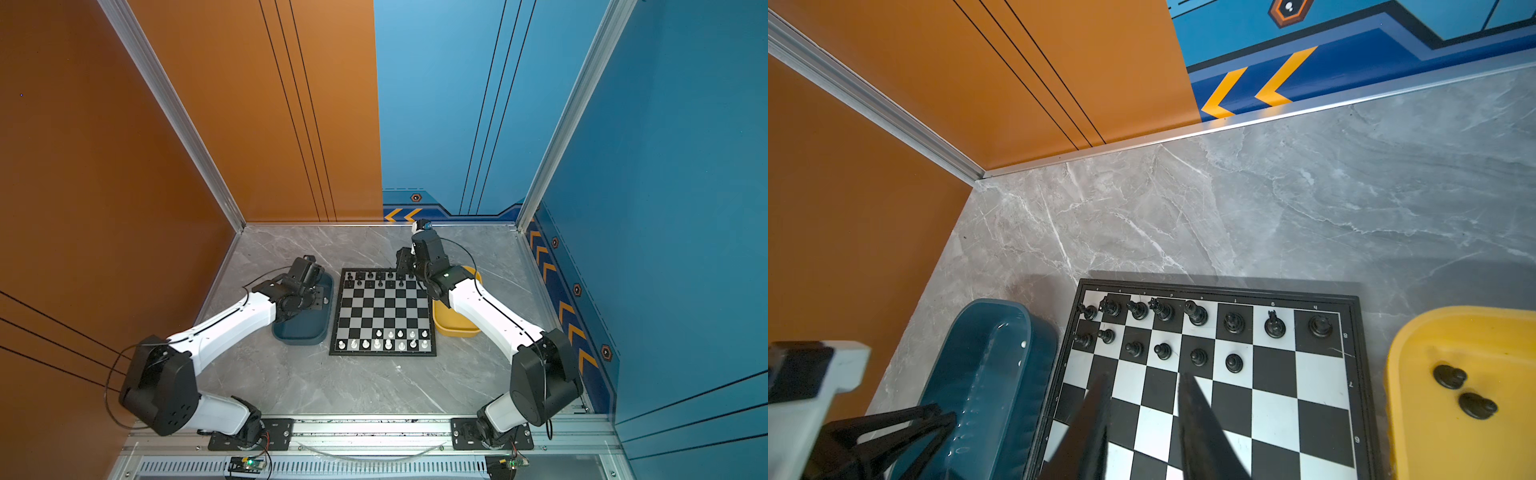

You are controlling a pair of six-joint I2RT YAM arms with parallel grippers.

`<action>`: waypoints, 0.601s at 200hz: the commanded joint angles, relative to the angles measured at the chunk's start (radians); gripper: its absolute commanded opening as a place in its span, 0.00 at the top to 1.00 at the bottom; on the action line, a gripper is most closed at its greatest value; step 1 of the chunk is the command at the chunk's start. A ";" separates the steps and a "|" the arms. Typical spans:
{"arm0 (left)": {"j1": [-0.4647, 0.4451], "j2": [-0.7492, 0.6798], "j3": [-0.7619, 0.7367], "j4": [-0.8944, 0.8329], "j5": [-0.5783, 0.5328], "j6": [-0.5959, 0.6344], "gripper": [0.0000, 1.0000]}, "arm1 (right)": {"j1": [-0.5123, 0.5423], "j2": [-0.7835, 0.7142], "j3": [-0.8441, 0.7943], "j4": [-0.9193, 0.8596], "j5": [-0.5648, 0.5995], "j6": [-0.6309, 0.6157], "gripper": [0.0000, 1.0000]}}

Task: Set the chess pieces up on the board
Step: 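Move the left gripper back over the teal tray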

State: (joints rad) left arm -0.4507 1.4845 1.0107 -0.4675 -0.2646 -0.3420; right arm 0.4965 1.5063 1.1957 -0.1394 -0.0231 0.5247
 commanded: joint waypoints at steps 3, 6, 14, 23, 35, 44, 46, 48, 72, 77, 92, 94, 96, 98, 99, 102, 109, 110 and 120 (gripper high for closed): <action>0.011 0.058 0.057 0.015 0.046 -0.012 0.66 | -0.002 0.014 0.016 -0.009 0.014 0.000 0.70; 0.011 0.065 0.060 0.016 0.047 -0.012 0.66 | -0.001 0.014 0.015 -0.009 0.014 -0.001 0.70; 0.011 0.082 0.067 0.016 0.044 -0.012 0.66 | -0.002 0.015 0.015 -0.009 0.015 -0.002 0.70; 0.013 0.100 0.076 0.015 0.040 -0.012 0.66 | -0.003 0.017 0.016 -0.009 0.013 -0.002 0.70; 0.014 0.118 0.083 0.016 0.033 -0.017 0.66 | -0.005 0.020 0.015 -0.009 0.013 -0.002 0.70; 0.015 0.130 0.086 0.019 0.030 -0.022 0.66 | -0.006 0.022 0.015 -0.009 0.011 -0.002 0.70; 0.015 0.131 0.086 0.020 0.030 -0.023 0.66 | -0.006 0.023 0.015 -0.009 0.010 -0.002 0.70; 0.015 0.133 0.086 0.022 0.030 -0.024 0.67 | -0.006 0.023 0.015 -0.008 0.011 -0.002 0.70; 0.015 0.157 0.091 0.031 0.034 -0.031 0.66 | -0.010 0.030 0.019 -0.007 0.006 -0.001 0.70; 0.015 0.161 0.093 0.030 0.034 -0.032 0.66 | -0.009 0.031 0.019 -0.006 0.006 -0.001 0.70; 0.016 0.174 0.096 0.030 0.030 -0.034 0.66 | -0.010 0.034 0.020 -0.006 0.005 0.000 0.70; 0.017 0.176 0.098 0.030 0.031 -0.034 0.66 | -0.011 0.034 0.020 -0.006 0.004 0.000 0.70; 0.017 0.177 0.097 0.030 0.030 -0.034 0.66 | -0.010 0.034 0.021 -0.006 0.004 0.000 0.70; 0.017 0.179 0.099 0.031 0.030 -0.035 0.66 | -0.010 0.035 0.021 -0.006 0.004 0.000 0.70; 0.017 0.179 0.099 0.031 0.031 -0.035 0.66 | -0.010 0.035 0.021 -0.006 0.005 -0.001 0.70; 0.017 0.182 0.100 0.031 0.031 -0.035 0.66 | -0.011 0.035 0.021 -0.006 0.004 0.000 0.70; 0.018 0.188 0.101 0.030 0.031 -0.035 0.66 | -0.011 0.035 0.021 -0.006 0.005 0.000 0.70; 0.018 0.189 0.103 0.031 0.031 -0.035 0.66 | -0.011 0.035 0.022 -0.005 0.005 0.000 0.70; 0.018 0.199 0.106 0.030 0.031 -0.035 0.67 | -0.012 0.036 0.021 -0.006 0.004 0.000 0.70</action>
State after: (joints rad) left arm -0.4438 1.6611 1.0874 -0.4370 -0.2451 -0.3637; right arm 0.4900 1.5253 1.1957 -0.1394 -0.0231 0.5247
